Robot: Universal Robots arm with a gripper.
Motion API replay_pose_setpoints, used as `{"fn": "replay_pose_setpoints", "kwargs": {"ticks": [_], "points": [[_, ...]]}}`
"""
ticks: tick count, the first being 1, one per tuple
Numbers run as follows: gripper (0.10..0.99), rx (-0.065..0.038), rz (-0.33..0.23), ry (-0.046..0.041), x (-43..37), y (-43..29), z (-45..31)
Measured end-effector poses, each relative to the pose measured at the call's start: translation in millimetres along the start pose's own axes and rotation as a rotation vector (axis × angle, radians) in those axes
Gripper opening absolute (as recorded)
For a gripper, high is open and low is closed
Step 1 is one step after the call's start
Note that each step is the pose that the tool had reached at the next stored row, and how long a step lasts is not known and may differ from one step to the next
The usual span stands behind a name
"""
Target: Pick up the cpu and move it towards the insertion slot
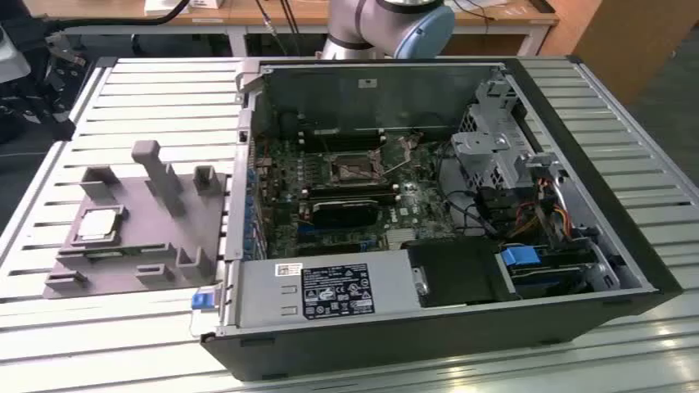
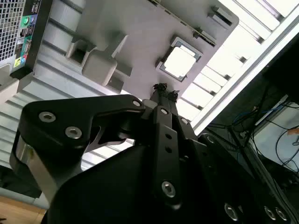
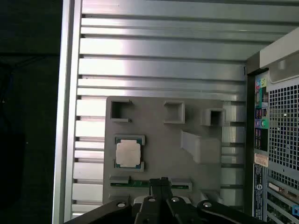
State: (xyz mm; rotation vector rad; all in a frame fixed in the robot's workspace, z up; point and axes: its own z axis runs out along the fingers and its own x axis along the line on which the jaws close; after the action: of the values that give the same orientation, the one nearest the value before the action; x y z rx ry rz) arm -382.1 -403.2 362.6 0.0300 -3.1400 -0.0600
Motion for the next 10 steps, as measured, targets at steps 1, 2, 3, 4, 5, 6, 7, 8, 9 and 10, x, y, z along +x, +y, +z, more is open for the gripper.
{"fn": "replay_pose_setpoints", "kwargs": {"ticks": [1, 2, 3, 4, 5, 6, 7, 8, 9, 10], "points": [[0.102, 0.000, 0.000, 0.0000, 0.0, 0.0, 0.0], [0.102, 0.000, 0.000, 0.0000, 0.0, 0.0, 0.0], [0.102, 0.000, 0.000, 0.0000, 0.0, 0.0, 0.0], [0.102, 0.000, 0.000, 0.0001, 0.0, 0.0, 0.1], [0.102, 0.000, 0.000, 0.0001, 0.0, 0.0, 0.2], [0.102, 0.000, 0.000, -0.0001, 0.0, 0.0, 0.7], [0.102, 0.000, 0.000, -0.0004, 0.0, -0.1, 1.2], [0.102, 0.000, 0.000, -0.0006, 0.0, -0.1, 1.7], [0.102, 0.000, 0.000, -0.0009, 0.0, -0.1, 2.4], [0.102, 0.000, 0.000, -0.0010, 0.1, -0.1, 3.1]]}}
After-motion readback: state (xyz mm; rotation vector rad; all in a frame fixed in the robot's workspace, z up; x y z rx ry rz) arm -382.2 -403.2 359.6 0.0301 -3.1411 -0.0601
